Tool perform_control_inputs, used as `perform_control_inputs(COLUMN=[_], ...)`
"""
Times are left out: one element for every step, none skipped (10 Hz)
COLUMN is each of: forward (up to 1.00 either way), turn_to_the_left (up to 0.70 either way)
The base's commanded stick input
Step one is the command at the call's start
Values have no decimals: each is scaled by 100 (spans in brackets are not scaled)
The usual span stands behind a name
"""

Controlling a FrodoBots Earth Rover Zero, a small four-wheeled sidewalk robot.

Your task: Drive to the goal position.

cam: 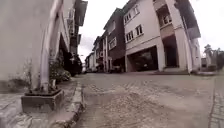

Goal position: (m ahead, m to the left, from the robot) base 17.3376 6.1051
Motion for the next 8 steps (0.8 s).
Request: perform_control_inputs(forward=[0,0,9,33,57,70,70,70], turn_to_the_left=[0,0,0,0,0,0,0,0])
